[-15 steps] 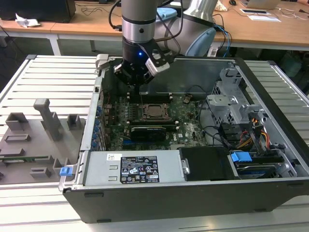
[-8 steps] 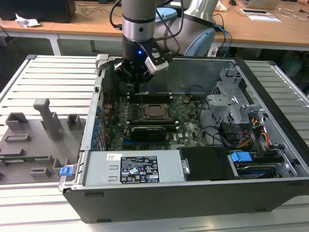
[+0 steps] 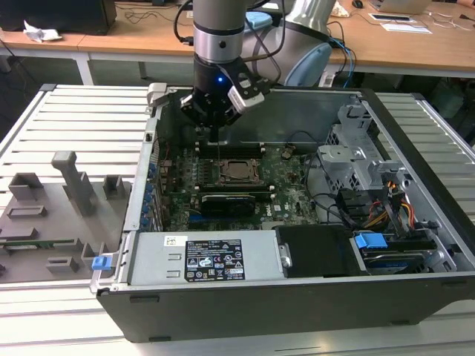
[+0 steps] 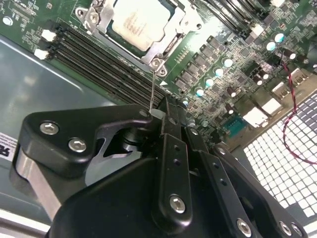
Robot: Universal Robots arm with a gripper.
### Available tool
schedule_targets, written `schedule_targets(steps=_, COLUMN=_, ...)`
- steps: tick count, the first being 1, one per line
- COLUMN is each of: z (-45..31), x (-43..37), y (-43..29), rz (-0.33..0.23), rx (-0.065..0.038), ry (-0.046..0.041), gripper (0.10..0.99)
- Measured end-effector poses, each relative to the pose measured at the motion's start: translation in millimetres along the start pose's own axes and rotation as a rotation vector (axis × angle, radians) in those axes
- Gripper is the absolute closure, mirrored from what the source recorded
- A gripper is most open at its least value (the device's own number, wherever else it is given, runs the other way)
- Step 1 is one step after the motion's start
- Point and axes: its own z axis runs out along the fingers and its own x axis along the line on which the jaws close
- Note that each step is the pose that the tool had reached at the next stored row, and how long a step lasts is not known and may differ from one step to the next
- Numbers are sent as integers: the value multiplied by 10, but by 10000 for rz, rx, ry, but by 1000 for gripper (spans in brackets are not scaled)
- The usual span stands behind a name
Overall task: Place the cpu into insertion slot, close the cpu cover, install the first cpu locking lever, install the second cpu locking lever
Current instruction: 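Install the first cpu locking lever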
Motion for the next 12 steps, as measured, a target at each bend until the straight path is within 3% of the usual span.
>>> schedule_targets(steps=12, z=-2, x=-108, y=-12, rz=1, rx=0, ry=0, gripper=980)
